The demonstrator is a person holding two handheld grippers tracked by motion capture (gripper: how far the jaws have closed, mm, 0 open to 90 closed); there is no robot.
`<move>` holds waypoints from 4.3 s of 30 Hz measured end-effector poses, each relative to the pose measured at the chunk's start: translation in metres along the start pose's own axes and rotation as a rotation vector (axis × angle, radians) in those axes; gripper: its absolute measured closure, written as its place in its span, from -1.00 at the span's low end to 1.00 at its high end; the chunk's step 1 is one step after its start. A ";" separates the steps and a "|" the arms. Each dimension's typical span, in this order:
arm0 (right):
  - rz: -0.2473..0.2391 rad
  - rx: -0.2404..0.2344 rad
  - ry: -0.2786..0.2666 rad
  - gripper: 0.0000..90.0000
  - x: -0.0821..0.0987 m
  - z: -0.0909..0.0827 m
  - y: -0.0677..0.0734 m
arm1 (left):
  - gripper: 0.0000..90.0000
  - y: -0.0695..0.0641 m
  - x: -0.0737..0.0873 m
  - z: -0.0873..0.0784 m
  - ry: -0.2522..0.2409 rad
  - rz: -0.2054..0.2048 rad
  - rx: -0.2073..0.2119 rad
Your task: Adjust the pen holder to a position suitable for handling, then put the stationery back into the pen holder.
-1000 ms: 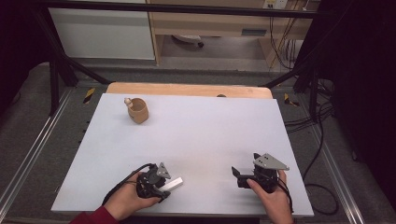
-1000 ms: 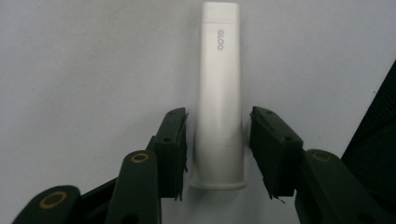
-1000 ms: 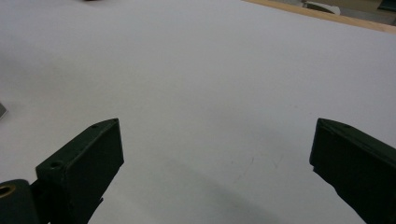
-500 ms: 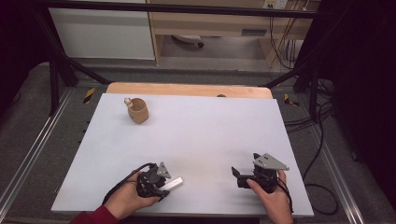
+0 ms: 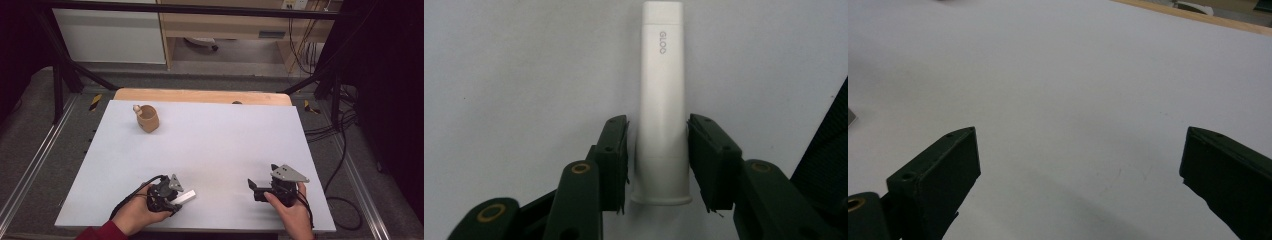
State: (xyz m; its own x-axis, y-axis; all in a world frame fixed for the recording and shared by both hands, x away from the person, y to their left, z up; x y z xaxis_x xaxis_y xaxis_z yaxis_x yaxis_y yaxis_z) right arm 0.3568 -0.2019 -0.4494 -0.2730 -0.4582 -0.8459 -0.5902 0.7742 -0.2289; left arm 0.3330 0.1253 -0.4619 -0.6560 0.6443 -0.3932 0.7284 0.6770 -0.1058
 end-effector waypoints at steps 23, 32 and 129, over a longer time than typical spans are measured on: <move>0.000 -0.005 0.004 -0.93 0.000 0.000 0.001 | 0.24 -0.002 -0.005 0.002 0.006 0.010 -0.001; -0.003 -0.009 0.007 -0.93 0.001 0.001 0.001 | 0.24 -0.005 -0.016 0.007 0.008 0.021 -0.013; 0.007 -0.009 -0.004 -0.93 0.001 0.000 -0.001 | 0.58 0.151 -0.094 -0.098 -0.943 -0.313 -0.244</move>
State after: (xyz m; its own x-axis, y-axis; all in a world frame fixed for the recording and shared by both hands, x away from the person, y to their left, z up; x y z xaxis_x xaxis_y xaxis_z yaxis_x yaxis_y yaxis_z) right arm 0.3568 -0.2033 -0.4496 -0.2741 -0.4511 -0.8494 -0.5951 0.7733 -0.2187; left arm 0.4848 0.2016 -0.3511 -0.3101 -0.0449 -0.9496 0.4221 0.8885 -0.1798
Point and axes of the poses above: each handheld gripper's, and its own axes: z roughly forward along the jaws, x roughly out of its underside, y roughly to its left, the point moved 4 cm from there along z, roughly forward along the jaws, and after that the axes turned 14 degrees about -z, right-handed, at the moved point
